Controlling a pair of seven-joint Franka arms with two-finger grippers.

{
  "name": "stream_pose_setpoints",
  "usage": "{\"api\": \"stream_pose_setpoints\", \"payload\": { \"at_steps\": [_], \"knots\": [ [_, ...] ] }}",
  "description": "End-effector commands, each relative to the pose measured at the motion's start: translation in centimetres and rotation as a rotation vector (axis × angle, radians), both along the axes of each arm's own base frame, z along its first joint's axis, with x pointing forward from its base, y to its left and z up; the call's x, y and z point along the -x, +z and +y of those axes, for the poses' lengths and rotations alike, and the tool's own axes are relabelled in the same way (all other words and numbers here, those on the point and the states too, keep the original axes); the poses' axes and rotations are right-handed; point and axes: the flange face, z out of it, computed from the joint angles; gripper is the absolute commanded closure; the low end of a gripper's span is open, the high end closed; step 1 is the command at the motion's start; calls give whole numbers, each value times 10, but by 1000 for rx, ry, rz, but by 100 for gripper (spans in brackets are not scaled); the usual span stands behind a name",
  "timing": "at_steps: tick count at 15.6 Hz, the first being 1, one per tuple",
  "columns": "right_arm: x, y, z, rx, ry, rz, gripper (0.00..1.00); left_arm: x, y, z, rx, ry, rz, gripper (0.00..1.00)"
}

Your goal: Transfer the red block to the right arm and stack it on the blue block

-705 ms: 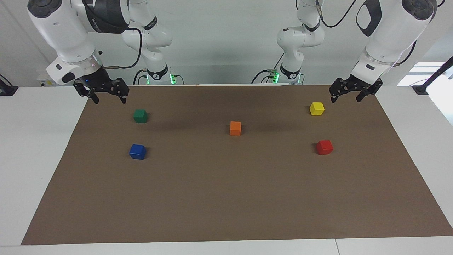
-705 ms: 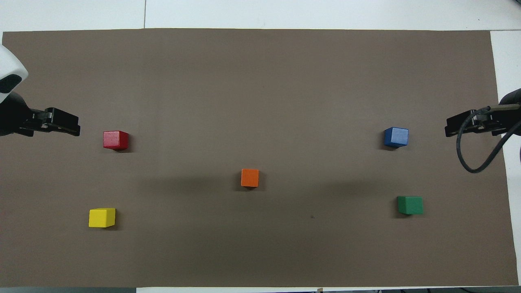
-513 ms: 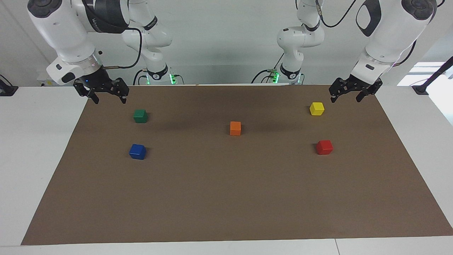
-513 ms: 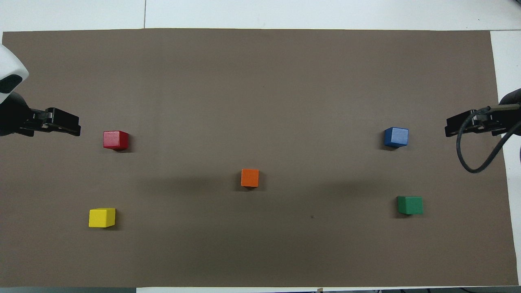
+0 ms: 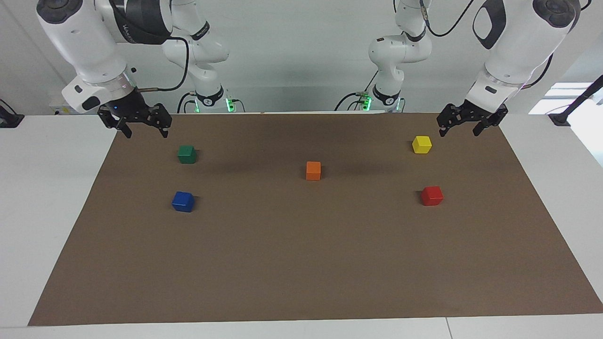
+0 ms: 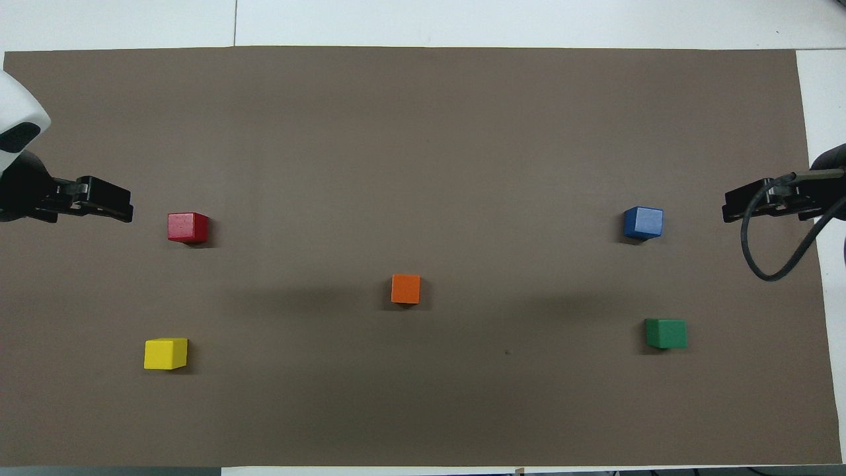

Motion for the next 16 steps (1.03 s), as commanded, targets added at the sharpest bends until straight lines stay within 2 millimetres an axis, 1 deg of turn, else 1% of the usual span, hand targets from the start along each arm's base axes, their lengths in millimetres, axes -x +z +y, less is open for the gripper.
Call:
{"api": "stream_pose_setpoints", "payload": {
  "at_steps": [1,2,5,7,8,10,12,14,15,16],
  "knots": [
    [6,2,-1,-14,-20,3,0,0,5,11,11,24,-36,0],
    [6,2,-1,-13,-18,3,0,-3,1,12,13,26,-61,0],
    [6,2,-1,-14,-20,3,0,-5,-31,12,13,21,-80,0],
    [6,2,-1,-14,-20,3,0,-14,-50,21,15,35,-69,0],
    [6,2,-1,-14,-20,3,0,-24,-66,27,17,46,-66,0],
    [6,2,-1,-14,-20,3,0,-35,-97,29,19,49,-69,0],
    [7,2,-1,-13,-19,5,0,-35,-131,38,19,68,-88,0],
    [7,2,2,-14,-12,5,0,-31,-161,38,22,73,-109,0],
    [7,3,-1,-14,-12,3,0,-31,-173,39,23,75,-103,0],
    [8,2,3,-13,-3,5,0,-34,-189,39,24,78,-82,0]
  ]
}}
